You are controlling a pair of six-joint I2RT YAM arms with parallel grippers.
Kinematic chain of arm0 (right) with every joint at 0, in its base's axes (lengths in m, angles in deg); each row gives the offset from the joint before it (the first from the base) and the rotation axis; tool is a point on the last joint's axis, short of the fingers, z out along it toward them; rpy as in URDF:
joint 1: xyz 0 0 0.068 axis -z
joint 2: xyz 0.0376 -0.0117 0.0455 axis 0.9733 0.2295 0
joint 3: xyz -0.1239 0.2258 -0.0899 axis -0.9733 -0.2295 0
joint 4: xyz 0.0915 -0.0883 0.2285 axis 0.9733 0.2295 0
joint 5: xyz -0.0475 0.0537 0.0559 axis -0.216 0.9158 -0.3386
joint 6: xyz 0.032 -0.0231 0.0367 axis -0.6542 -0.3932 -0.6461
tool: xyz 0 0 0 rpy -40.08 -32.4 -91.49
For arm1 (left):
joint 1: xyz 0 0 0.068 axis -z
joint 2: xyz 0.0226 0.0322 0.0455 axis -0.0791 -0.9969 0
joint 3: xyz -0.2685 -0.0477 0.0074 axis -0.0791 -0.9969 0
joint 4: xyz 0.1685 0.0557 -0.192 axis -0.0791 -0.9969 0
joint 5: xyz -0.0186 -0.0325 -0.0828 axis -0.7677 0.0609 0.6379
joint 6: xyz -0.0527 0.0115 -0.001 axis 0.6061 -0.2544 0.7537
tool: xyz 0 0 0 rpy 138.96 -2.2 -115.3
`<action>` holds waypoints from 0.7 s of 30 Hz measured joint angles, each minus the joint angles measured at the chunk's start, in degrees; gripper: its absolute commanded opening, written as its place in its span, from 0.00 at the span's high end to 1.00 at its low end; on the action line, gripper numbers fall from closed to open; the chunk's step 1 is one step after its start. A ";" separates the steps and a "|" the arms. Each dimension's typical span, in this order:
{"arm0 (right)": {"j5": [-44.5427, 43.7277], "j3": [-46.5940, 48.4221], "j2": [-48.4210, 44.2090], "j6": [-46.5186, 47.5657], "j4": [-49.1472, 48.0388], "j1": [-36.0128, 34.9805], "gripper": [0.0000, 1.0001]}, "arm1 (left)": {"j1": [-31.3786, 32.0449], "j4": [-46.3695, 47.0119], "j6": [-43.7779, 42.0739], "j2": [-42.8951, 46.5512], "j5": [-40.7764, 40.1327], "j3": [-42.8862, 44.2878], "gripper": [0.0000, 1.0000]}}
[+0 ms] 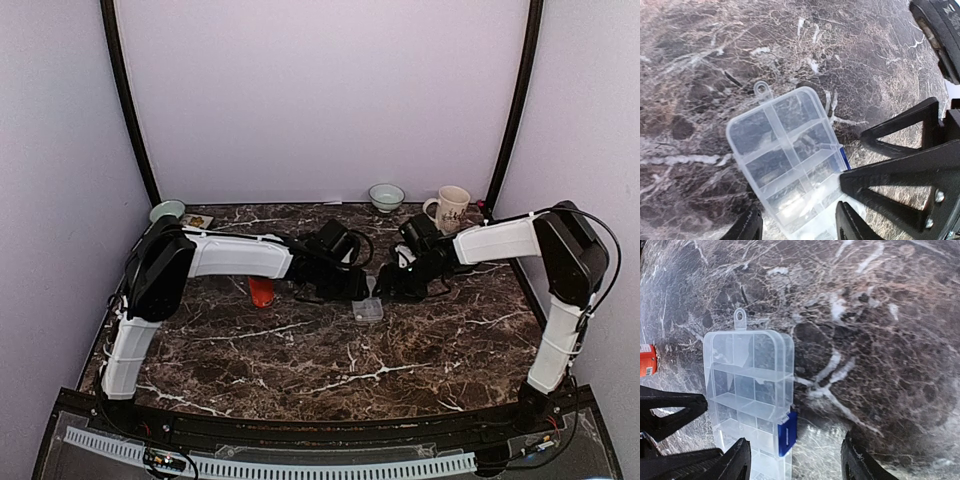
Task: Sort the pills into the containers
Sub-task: Close the pill container at the center of the board, then reset both arms
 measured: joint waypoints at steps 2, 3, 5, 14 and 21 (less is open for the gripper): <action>-0.87 0.00 -0.90 0.17 1.16 0.00 0.38 | 0.00 -0.66 -0.26 0.61 -0.50 0.00 0.47; -1.29 0.00 -1.60 0.28 1.66 0.00 0.38 | -0.04 -1.07 -0.37 1.09 -0.90 0.00 0.47; -2.21 -0.02 -3.39 0.57 2.38 0.00 0.38 | -0.04 -2.01 -0.74 2.56 -1.57 0.00 0.47; -12.33 0.72 -15.69 2.75 2.60 0.26 0.21 | 0.02 -3.21 -10.21 20.98 -16.90 -3.76 0.43; -25.59 3.19 -18.88 3.67 2.67 2.14 0.05 | -2.80 9.33 -18.71 44.57 -36.30 -28.06 0.41</action>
